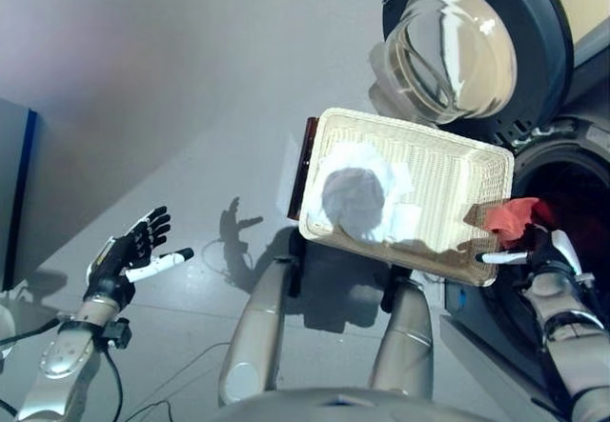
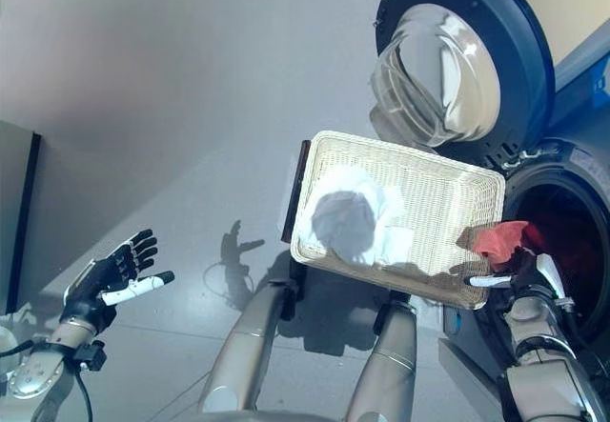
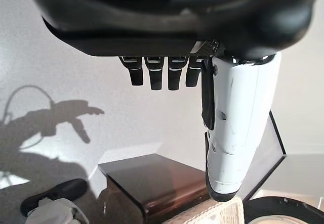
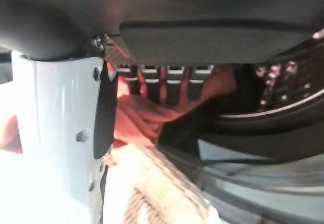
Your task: Pick up the clothes and place them into the washing machine
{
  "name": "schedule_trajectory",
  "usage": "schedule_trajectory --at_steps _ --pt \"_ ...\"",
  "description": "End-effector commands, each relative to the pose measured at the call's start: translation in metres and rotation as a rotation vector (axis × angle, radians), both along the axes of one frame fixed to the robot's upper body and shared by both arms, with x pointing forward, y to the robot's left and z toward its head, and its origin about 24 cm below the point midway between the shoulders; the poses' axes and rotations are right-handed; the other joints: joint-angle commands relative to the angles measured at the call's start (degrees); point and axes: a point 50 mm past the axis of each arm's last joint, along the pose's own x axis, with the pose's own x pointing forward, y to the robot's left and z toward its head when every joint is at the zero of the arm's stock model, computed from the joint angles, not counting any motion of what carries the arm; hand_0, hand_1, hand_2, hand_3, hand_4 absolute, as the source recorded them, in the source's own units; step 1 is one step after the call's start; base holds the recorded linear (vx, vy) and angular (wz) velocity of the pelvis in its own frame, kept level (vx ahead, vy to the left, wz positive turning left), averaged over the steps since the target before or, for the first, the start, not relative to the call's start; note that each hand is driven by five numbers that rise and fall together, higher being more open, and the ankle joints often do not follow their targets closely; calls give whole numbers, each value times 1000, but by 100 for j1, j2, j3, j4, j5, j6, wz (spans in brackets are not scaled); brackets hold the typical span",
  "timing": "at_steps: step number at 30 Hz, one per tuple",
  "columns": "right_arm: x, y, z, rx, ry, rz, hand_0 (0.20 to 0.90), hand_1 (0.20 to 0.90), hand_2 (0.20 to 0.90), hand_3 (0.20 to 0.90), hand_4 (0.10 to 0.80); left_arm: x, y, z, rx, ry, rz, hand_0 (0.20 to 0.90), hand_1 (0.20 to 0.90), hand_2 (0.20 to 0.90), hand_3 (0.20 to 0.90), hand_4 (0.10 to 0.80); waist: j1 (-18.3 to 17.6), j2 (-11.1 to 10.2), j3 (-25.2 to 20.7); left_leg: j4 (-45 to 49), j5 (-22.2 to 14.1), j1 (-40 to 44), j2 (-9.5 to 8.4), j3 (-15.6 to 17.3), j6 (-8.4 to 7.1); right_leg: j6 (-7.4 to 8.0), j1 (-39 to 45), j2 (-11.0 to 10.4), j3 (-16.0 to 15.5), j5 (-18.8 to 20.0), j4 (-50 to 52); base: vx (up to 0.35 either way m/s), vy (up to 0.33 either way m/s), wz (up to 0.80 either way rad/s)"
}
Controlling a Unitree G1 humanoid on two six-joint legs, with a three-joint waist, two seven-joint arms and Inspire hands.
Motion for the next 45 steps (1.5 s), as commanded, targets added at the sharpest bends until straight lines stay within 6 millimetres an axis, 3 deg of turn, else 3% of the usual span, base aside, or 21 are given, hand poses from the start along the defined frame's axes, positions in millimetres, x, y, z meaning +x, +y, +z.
schedule_trajectory --at_steps 1,2,4,6,12,19,20,23,28,34,37,38,40,45 --pt "-9 -33 37 -223 -58 -37 900 900 900 900 800 -8 23 32 76 -148 73 900 900 900 900 800 12 28 -428 -679 398 -166 163 -132 -404 -46 -261 -87 76 517 -484 -123 22 -7" --pt "-6 -33 41 -244 -78 -56 900 900 900 900 800 -7 21 33 77 -157 71 900 900 900 900 800 19 47 -396 -736 594 -241 156 -102 -366 -80 -323 -103 57 717 -571 -131 21 -5" --pt "-2 -32 43 -276 -92 -104 900 900 900 900 800 -6 17 31 73 -162 63 900 900 900 900 800 46 83 -373 -754 604 -270 161 -90 -354 -68 -329 -121 46 735 -600 -74 21 -6" --pt "0 -28 37 -278 -65 -120 900 900 900 900 800 -6 13 31 69 -156 47 900 900 900 900 800 79 111 -390 -739 421 -197 170 -115 -383 -24 -272 -118 45 544 -536 95 -3 -5" --pt "4 -6 11 -300 24 -130 900 900 900 900 800 -3 3 28 44 -165 30 900 900 900 900 800 176 190 -383 -850 464 -158 170 -127 -387 -7 -229 -129 22 531 -593 25 -1 0" --pt "18 21 -1 -335 46 -5 900 900 900 900 800 0 -4 29 31 -191 12 900 900 900 900 800 228 236 -344 -867 493 -151 167 -178 -401 -9 -225 -129 5 508 -565 6 9 6" --pt "20 21 1 -350 45 0 900 900 900 900 800 1 -5 32 34 -206 6 900 900 900 900 800 226 246 -309 -915 682 -224 166 -157 -374 -47 -295 -135 -10 689 -629 -91 20 -1" --pt "18 17 3 -390 76 -6 900 900 900 900 800 3 -7 34 33 -213 -3 900 900 900 900 800 242 255 -305 -910 511 -171 161 -185 -411 -1 -274 -147 12 500 -559 61 -12 -1" --pt "13 -1 17 -529 220 -59 900 900 900 900 800 3 -10 42 31 -222 -39 900 900 900 900 800 364 396 -205 -1081 631 -233 127 -182 -429 -13 -393 -169 32 545 -597 -4 4 1" --pt "12 -16 36 -651 230 -69 900 900 900 900 800 3 -13 41 24 -221 -45 900 900 900 900 800 361 466 -158 -1526 922 -188 144 -203 -523 7 -413 -140 23 577 -756 -1 3 4" --pt "14 -19 44 -669 174 -92 900 900 900 900 800 3 -14 39 20 -220 -40 900 900 900 900 800 344 462 -173 -1718 1027 -118 148 -230 -559 13 -378 -129 -11 598 -844 -16 -11 5" --pt "17 -17 49 -658 80 -123 900 900 900 900 800 3 -16 38 14 -227 -32 900 900 900 900 800 321 462 -148 -1906 1276 -98 171 -227 -557 -21 -390 -93 -58 757 -916 -55 -10 9" --pt "19 -16 52 -650 12 -145 900 900 900 900 800 3 -16 36 15 -228 -24 900 900 900 900 800 316 451 -170 -1978 1312 -57 187 -242 -559 -18 -372 -90 -75 760 -931 -15 -13 5" --pt "16 -1 33 -533 -128 -205 900 900 900 900 800 2 -16 24 17 -204 14 900 900 900 900 800 223 330 -340 -2250 1376 178 262 -294 -584 -11 -163 -51 -193 712 -1048 60 -30 -3"
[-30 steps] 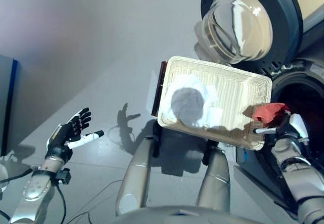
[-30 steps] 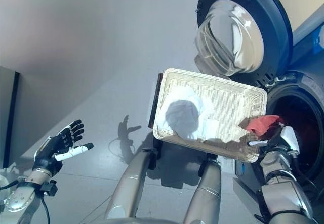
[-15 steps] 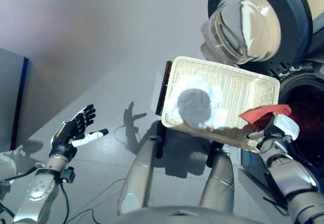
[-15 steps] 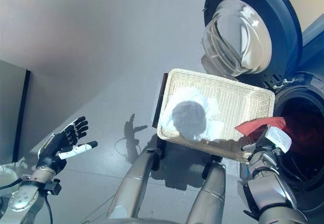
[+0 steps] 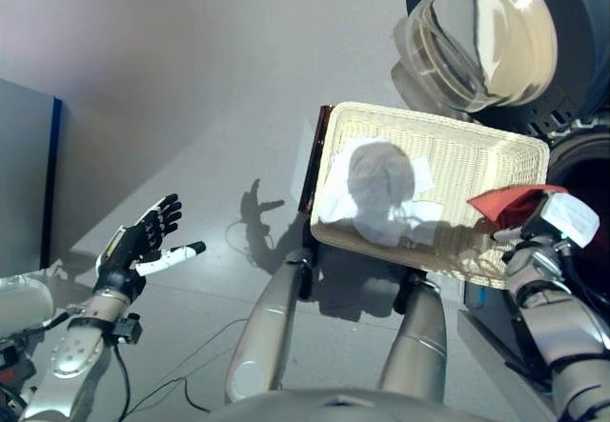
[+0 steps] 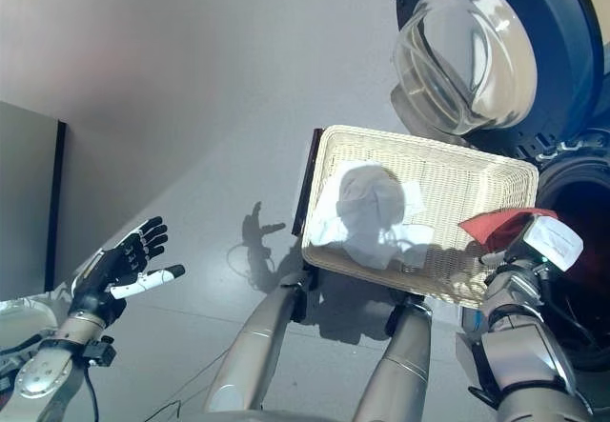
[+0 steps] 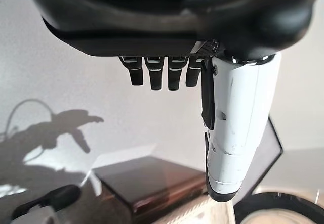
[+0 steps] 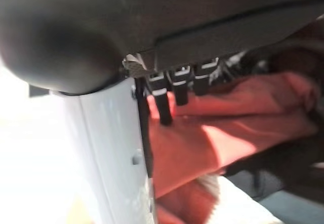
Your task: Pick up the clothes and place them into the washing machine
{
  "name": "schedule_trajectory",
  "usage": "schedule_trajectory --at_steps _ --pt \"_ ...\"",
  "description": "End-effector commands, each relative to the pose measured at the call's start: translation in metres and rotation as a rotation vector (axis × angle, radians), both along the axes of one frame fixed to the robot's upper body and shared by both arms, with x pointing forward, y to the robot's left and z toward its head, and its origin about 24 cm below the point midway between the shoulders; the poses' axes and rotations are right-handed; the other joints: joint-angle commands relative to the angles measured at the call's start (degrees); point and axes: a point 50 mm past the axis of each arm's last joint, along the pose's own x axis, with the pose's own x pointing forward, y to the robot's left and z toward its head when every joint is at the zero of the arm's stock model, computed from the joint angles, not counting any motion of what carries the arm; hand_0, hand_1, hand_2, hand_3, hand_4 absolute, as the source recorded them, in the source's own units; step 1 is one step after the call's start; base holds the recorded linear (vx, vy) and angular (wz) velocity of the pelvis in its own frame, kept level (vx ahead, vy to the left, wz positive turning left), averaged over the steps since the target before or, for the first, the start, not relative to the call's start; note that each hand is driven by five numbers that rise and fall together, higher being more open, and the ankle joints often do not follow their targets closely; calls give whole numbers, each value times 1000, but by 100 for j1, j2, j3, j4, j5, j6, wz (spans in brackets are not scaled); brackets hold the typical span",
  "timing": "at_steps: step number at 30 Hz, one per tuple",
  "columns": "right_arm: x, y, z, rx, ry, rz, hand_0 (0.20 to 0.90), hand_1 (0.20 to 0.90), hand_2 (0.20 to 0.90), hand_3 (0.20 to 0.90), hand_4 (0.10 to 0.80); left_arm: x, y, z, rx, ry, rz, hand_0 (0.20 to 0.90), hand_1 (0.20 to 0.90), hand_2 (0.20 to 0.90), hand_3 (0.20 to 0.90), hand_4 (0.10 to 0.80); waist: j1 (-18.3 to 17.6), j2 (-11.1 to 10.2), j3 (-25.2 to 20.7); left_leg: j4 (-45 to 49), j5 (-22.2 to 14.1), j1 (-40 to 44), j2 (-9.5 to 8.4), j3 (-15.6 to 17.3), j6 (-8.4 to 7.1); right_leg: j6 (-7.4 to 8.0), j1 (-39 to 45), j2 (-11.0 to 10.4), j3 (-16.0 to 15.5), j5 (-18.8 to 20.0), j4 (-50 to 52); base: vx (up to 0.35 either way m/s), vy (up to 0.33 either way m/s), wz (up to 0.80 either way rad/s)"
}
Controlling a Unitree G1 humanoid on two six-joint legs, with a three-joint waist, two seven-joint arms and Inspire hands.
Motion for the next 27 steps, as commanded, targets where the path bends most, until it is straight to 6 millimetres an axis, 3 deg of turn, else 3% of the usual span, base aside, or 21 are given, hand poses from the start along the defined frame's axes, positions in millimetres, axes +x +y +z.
schedule_trajectory --at_steps 1,15,27 --pt "-11 -16 15 -56 -157 -75 900 900 900 900 800 -6 10 11 31 -89 64 900 900 900 900 800 -104 -3 -285 -1128 817 -45 354 -284 -518 52 -108 6 -43 483 -534 40 -15 -3" --pt "-17 -10 2 32 -229 -147 900 900 900 900 800 -8 13 13 43 -99 90 900 900 900 900 800 -68 8 -272 -1064 784 -25 438 -387 -577 49 -40 65 -79 401 -480 4 -2 -1" --pt "6 -17 36 24 -314 -138 900 900 900 900 800 -4 -2 15 -13 -116 30 900 900 900 900 800 66 368 -92 -1675 1208 -67 366 -378 -643 19 -417 38 -57 339 -458 -12 18 2"
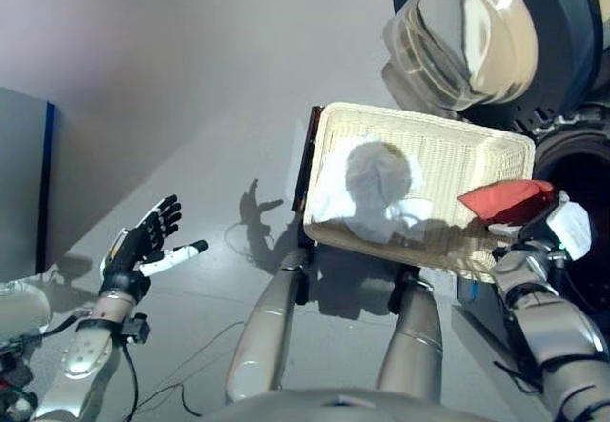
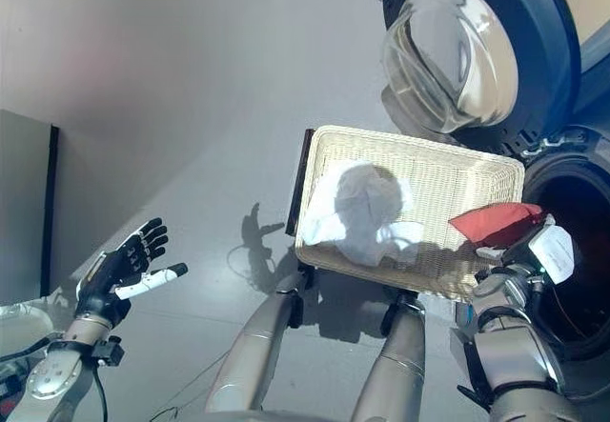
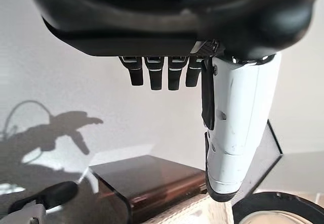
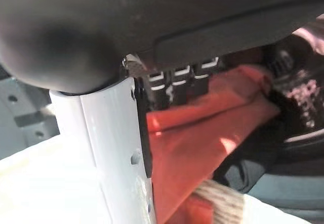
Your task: Pick up the clothes and place them into the washing machine
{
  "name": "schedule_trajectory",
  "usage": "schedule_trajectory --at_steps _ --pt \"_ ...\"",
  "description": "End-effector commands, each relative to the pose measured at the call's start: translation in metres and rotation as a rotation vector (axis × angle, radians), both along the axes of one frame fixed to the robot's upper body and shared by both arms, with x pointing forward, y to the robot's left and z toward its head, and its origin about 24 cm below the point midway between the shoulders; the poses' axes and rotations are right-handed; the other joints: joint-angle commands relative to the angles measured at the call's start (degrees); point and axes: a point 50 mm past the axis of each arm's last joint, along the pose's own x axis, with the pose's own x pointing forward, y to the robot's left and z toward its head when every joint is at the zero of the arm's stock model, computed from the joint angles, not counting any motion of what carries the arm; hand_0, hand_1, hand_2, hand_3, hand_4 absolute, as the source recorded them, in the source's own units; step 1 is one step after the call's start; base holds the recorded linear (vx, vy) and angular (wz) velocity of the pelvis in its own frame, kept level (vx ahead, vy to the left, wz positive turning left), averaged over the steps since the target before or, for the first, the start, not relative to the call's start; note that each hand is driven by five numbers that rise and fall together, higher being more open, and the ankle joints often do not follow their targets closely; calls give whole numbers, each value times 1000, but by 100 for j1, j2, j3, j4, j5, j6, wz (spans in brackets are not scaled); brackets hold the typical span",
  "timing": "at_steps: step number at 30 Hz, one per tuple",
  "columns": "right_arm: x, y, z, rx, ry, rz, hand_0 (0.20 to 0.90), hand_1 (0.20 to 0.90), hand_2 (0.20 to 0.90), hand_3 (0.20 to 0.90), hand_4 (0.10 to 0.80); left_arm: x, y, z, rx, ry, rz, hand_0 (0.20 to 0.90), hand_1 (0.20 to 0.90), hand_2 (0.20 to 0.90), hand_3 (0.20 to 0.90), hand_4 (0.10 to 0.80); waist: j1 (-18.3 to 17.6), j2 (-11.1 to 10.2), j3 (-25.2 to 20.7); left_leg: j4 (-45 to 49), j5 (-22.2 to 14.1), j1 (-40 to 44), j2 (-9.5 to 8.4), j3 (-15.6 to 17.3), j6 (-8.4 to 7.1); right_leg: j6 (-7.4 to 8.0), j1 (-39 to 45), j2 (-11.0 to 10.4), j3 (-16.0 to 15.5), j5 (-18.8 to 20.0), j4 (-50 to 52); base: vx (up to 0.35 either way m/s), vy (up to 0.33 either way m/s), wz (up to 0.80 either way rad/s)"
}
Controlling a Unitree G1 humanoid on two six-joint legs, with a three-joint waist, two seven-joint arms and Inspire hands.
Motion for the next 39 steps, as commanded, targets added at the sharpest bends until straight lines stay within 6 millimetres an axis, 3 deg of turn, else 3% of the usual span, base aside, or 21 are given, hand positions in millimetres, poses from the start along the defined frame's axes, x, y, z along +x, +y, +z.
schedule_trajectory --at_steps 1,8,15,16,17,18,19,20,23,24,25,26,34,37,39 --pt "-2 -26 34 -110 -104 -60 900 900 900 900 800 -4 1 17 -8 -110 6 900 900 900 900 800 89 357 -91 -998 813 -122 277 -279 -488 114 -297 -63 64 235 -222 0 33 6" --pt "-2 -34 42 -112 -70 -87 900 900 900 900 800 -3 2 15 -4 -99 1 900 900 900 900 800 165 468 -106 -1006 821 -216 226 -254 -482 107 -414 -122 88 236 -124 -2 10 2" --pt "-13 -39 28 -74 95 -86 900 900 900 900 800 -3 5 18 0 -94 -12 900 900 900 900 800 194 493 -85 -923 780 -300 231 -229 -493 112 -473 -134 104 250 -75 13 -4 0" --pt "-16 -40 25 -71 121 -87 787 787 787 787 720 -4 6 18 2 -89 -13 900 900 900 900 800 171 467 -122 -932 627 -232 214 -235 -521 162 -426 -155 131 62 -36 107 -24 1" --pt "-18 -40 22 -63 145 -87 532 532 532 532 537 -5 6 18 4 -86 -14 900 900 900 900 800 169 464 -120 -930 626 -235 217 -236 -527 167 -426 -164 128 65 -38 110 -27 5" --pt "-19 -41 21 -60 154 -91 433 433 433 433 467 -5 7 19 7 -83 -16 900 900 900 900 800 167 463 -122 -932 626 -233 222 -242 -527 171 -420 -166 124 67 -44 10 -2 7" --pt "-22 -41 19 -56 170 -96 227 227 227 227 320 -5 8 19 10 -83 -14 900 900 900 900 800 168 470 -124 -938 629 -231 222 -242 -526 173 -437 -164 134 61 -22 12 6 7" --pt "-23 -42 18 -55 180 -95 200 200 200 200 300 -6 9 20 11 -82 -14 900 900 900 900 800 171 474 -125 -946 632 -226 221 -237 -526 174 -443 -161 142 58 -7 0 0 0" --pt "-28 -43 13 -46 219 -100 200 200 200 200 300 -6 10 22 10 -83 -14 900 900 900 900 800 177 488 -128 -969 638 -218 213 -236 -526 184 -457 -155 161 52 -1 -32 8 1" --pt "-29 -43 12 -43 227 -99 200 200 200 200 300 -6 10 23 10 -87 -15 900 900 900 900 800 200 514 -86 -958 789 -284 232 -224 -503 137 -503 -129 134 238 -51 0 0 0" --pt "-29 -43 11 -41 231 -94 200 200 200 200 300 -6 11 23 10 -86 -15 900 900 900 900 800 187 497 -124 -997 649 -198 207 -232 -526 189 -451 -156 164 46 -5 -97 31 -1" --pt "-29 -43 12 -40 226 -93 200 200 200 200 300 -5 11 24 10 -92 -14 900 900 900 900 800 203 523 -78 -984 803 -271 226 -217 -502 139 -511 -132 144 232 -39 0 0 0" --pt "-32 -44 9 -8 200 -101 200 200 200 200 300 -5 14 24 24 -98 12 900 900 900 900 800 175 508 -67 -1025 820 -264 209 -222 -509 136 -520 -143 144 207 -20 -9 3 2" --pt "-32 -47 13 84 30 -162 200 200 200 200 300 -5 16 23 27 -99 29 900 900 900 900 800 142 490 -77 -1027 812 -262 222 -214 -509 133 -523 -134 154 211 -26 0 0 0" --pt "-35 -52 19 201 -191 -263 200 200 200 200 300 -4 18 19 32 -94 52 900 900 900 900 800 92 445 -89 -1021 789 -258 229 -204 -507 133 -524 -123 162 202 -39 9 0 -2"
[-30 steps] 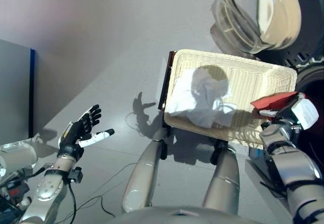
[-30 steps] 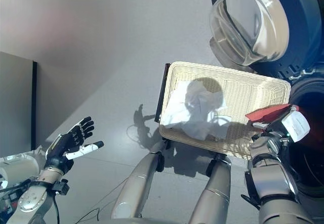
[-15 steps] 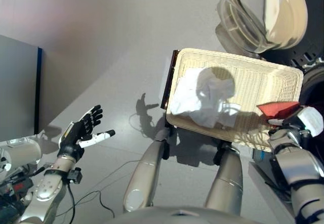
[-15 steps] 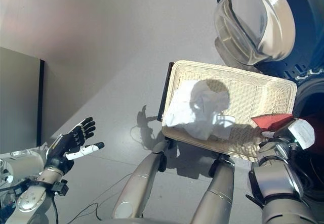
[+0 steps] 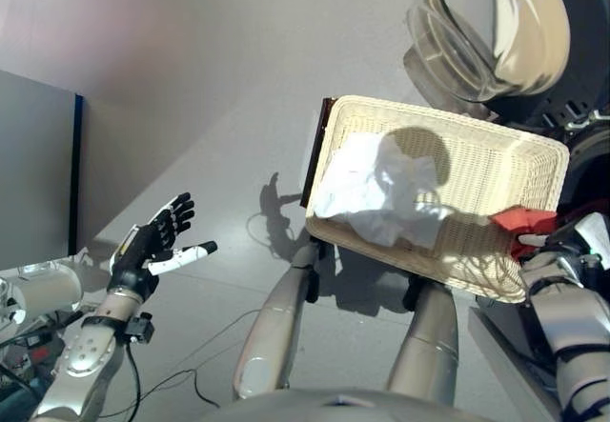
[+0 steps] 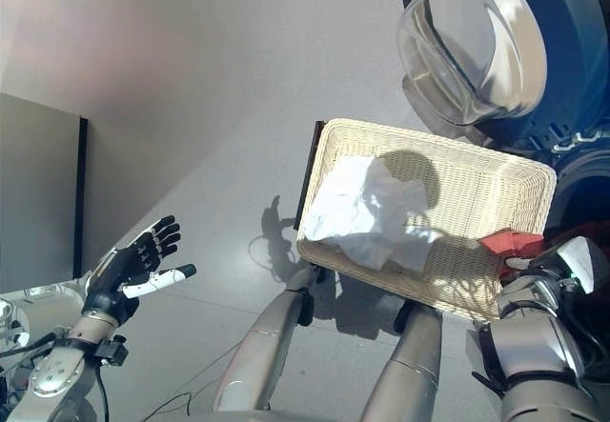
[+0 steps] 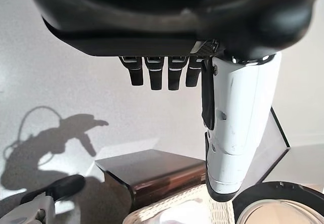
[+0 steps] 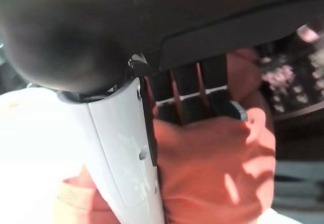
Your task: Pick up the clothes and place them into the washing machine
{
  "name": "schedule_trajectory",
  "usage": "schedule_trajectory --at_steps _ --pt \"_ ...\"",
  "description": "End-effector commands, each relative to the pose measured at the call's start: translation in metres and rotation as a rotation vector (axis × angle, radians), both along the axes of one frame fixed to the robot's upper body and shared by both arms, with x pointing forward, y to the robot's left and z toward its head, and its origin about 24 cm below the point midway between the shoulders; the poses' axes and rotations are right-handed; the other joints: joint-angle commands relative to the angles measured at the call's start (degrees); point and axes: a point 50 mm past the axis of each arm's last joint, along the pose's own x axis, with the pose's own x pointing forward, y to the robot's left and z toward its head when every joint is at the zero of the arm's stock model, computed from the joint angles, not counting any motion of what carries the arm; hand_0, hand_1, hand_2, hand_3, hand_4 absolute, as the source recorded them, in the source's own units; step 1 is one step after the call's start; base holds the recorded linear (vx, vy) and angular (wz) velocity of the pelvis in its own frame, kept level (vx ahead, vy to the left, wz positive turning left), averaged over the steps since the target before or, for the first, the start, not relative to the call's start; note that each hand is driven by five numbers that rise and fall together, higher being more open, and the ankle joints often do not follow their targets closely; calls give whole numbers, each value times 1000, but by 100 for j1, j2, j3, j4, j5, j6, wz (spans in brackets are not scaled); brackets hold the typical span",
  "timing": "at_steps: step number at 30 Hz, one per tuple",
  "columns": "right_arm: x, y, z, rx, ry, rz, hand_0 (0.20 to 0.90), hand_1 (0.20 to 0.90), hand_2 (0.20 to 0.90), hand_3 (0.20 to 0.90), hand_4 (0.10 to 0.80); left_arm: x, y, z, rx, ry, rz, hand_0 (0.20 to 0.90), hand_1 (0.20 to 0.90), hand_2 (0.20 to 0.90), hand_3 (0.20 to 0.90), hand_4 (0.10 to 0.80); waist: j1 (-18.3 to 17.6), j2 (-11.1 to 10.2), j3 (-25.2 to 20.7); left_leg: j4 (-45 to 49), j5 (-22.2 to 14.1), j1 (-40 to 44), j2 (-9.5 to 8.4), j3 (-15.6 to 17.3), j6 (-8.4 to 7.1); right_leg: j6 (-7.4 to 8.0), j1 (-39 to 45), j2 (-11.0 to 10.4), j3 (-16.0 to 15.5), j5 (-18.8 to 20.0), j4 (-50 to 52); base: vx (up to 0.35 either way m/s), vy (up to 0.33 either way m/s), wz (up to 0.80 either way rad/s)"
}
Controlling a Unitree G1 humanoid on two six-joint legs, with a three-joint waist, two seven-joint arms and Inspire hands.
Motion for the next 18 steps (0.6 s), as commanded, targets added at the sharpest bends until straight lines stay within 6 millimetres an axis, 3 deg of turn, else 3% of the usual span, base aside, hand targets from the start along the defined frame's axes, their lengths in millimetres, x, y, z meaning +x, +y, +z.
schedule_trajectory --at_steps 1,5,9,11,15,17,18 --pt "-16 -22 17 52 -321 -202 200 200 200 200 300 -7 27 15 44 -89 136 900 900 900 900 800 -93 126 -108 -842 639 -278 199 -108 -399 235 -289 -116 181 439 -497 0 0 0" --pt "-15 -28 30 164 -662 -349 200 200 200 200 300 -9 35 18 65 -96 179 900 900 900 900 800 -183 64 -128 -814 600 -301 223 -100 -399 232 -302 -83 185 424 -499 0 0 0" --pt "-12 -22 27 128 -672 -291 200 200 200 200 300 -11 37 17 57 -95 193 900 900 900 900 800 -280 -41 -132 -749 570 -304 275 -90 -400 220 -241 -45 169 431 -537 2 -14 -2" --pt "-12 -28 39 155 -800 -337 200 200 200 200 300 -13 37 13 50 -80 190 900 900 900 900 800 -333 -115 -171 -695 529 -283 309 -94 -410 222 -175 -32 145 428 -558 9 -40 -1" --pt "-14 -31 43 176 -908 -384 200 200 200 200 300 -12 35 11 50 -76 185 900 900 900 900 800 -378 -184 -220 -620 457 -232 335 -108 -419 227 -69 -28 113 404 -578 18 -30 -4" --pt "-10 -31 54 220 -1107 -426 200 200 200 200 300 -12 35 9 47 -71 189 900 900 900 900 800 -416 -217 -251 -554 390 -207 357 -107 -420 230 -15 -12 101 383 -581 19 -22 -7" --pt "-11 -31 54 221 -1108 -427 200 200 200 200 300 -11 35 9 48 -71 188 900 900 900 900 800 -408 -221 -248 -549 386 -204 358 -108 -420 230 -9 -11 101 381 -581 12 -2 -11"
